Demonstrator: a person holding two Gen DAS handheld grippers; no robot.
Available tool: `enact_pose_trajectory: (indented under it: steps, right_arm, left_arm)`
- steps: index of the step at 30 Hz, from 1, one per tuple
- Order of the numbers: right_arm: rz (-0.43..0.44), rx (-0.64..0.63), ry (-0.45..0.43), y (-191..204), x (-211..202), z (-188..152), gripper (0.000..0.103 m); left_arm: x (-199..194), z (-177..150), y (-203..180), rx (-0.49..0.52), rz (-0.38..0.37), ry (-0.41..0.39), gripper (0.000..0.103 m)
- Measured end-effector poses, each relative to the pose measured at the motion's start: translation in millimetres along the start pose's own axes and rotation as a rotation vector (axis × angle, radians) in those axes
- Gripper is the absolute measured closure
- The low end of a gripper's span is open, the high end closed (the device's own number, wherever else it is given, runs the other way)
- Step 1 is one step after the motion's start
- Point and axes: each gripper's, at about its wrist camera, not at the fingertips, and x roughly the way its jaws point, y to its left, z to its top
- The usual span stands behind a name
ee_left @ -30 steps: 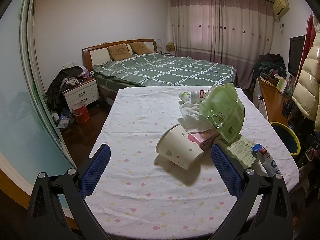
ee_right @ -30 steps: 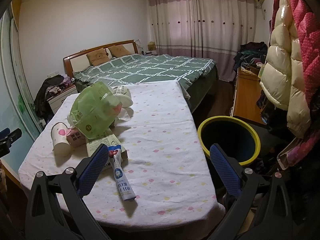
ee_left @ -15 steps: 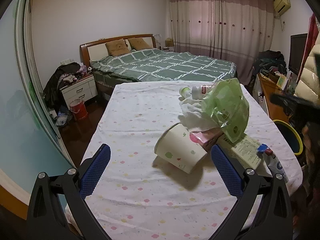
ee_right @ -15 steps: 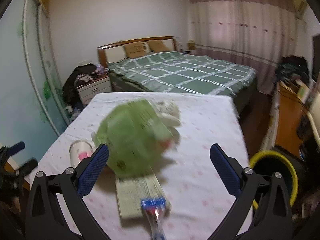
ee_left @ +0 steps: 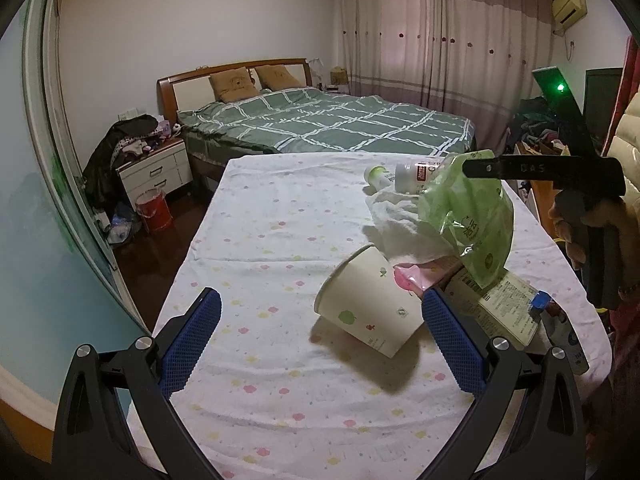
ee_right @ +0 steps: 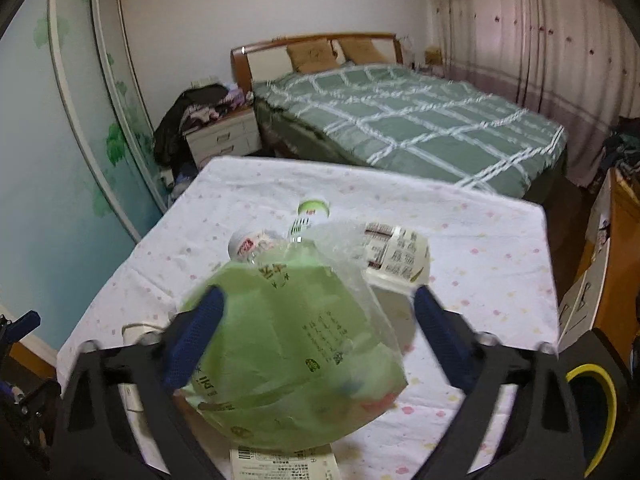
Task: Collect trash
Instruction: 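Grasp the green plastic bag with the right gripper, then carry the green bag to the yellow bin and open the right gripper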
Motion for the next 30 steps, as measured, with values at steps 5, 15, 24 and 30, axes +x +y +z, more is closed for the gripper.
enact_pose_trajectory:
  steps: [5,15,24,30]
  right_arm:
    - [0.032,0.010,0.027,-2,1,-5,0.062]
    - [0.064,0.036,-0.058,-2,-43,-17,0.098]
    - [0.014,0.099,-0.184,-30,-117,-31,0.099]
    - [-0.114,0.228,-0.209,-94,-149,-56,0.099]
  left_arm:
    - [4,0,0,-0.003,-0.007,0.011,0.004]
    - [0,1,-7,0.011,-0.015,-0.002,0.004]
    - [-3,0,-17,0.036,-0.041,-0.011,0.004]
    - [-3,0,-31,0.053,-0.065,-0.012,0.004]
